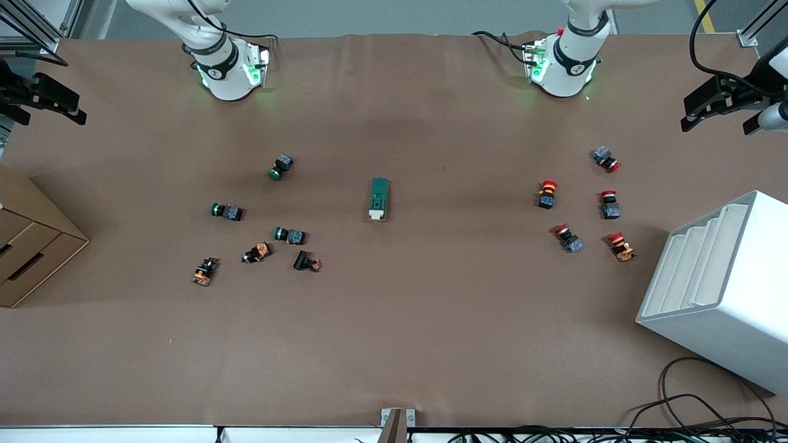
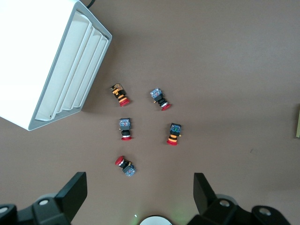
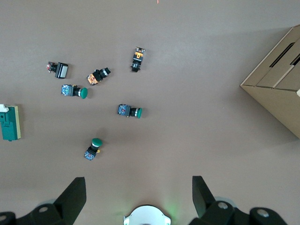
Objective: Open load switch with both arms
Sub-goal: 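Move the left gripper over the green load switch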
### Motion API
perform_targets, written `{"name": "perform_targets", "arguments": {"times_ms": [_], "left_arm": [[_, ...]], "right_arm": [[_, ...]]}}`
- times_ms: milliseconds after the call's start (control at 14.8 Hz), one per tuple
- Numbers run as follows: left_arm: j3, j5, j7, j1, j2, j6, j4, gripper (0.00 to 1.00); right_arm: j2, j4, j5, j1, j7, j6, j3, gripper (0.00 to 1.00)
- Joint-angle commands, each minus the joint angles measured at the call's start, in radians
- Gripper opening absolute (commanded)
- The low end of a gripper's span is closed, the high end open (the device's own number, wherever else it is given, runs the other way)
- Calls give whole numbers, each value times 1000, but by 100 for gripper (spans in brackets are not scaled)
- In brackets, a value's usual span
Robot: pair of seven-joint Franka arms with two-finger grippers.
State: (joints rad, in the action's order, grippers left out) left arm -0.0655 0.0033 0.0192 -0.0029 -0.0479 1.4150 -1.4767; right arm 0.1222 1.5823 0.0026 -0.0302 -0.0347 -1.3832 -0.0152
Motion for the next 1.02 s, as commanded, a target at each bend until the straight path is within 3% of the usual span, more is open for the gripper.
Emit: {"name": "perform_targets", "arguments": {"times_ms": [0,339,542,949], "left_arm": [[-4,-11,4,4,0,-5,12,100],[-14,-9,11,-14,64,7,59,100],[-59,-11,-25,-49,109,105,64,100],[-220,3,-494,-133,143,367,-123,100]], "right_arm": [[17,18,14,-13,2,-7,4,100],[17,18,17,-11,4,-10,6,100],[17,18,19,-13,4,-11,6,100],[17,18,39,-19,1,-10,6,100]]}}
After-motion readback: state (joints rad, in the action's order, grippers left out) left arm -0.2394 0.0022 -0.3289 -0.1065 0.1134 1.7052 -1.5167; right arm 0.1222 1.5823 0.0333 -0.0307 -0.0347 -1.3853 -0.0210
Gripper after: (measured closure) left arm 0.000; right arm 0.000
